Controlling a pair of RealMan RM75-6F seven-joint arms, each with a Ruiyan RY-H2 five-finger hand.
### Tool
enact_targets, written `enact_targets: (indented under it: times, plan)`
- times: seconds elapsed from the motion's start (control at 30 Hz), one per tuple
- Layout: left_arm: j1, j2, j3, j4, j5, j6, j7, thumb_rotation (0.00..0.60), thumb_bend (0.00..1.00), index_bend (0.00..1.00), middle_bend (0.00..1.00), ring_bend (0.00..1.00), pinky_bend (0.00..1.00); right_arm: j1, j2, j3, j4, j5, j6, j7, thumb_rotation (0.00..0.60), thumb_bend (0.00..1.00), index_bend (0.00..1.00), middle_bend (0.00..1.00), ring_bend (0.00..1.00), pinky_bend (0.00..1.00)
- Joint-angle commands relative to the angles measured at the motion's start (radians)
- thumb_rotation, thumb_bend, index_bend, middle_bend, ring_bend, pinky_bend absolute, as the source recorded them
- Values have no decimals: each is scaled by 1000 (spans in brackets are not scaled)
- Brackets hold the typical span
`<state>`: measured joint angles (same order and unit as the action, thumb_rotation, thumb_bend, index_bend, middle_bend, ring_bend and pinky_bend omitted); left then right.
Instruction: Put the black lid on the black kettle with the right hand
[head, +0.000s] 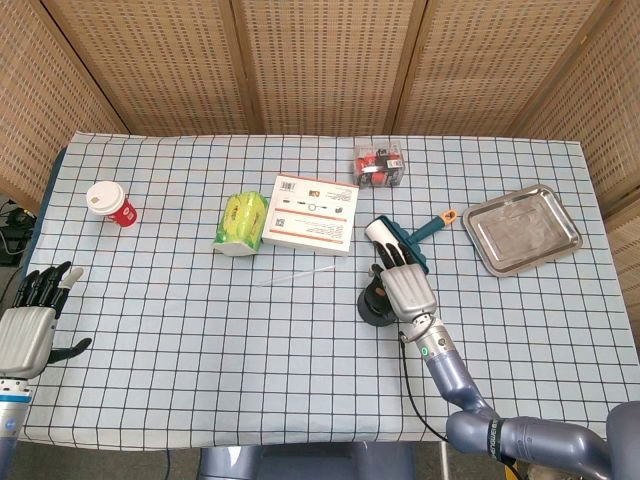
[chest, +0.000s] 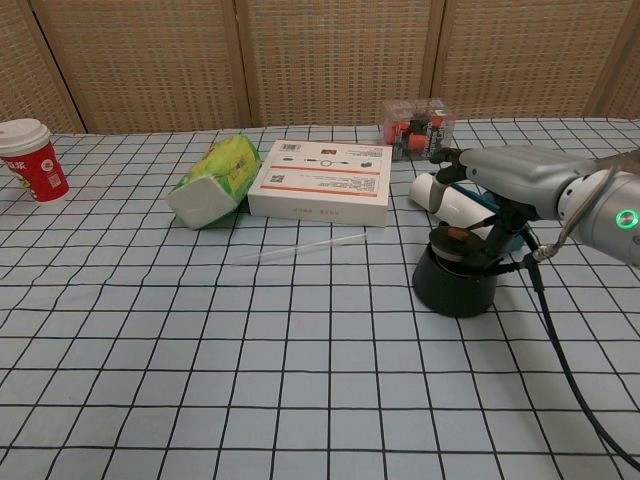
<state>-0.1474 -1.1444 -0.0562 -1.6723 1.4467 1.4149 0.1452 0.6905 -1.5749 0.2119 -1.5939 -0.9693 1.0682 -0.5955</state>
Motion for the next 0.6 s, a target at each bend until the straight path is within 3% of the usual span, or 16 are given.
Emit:
enact_targets:
  times: [0.03,0.6]
  plan:
    - [0,0,0,0,-1,0,-1,600,49,0,0,0,0,1,13,-3,-23,0,11,-12,600,337,348,0,0,0]
    - [1,5,7,-4,9,4,-6,600,49,0,0,0,0,-32,75,-53,-142,-4,81,-51,600,334,284,0,0,0]
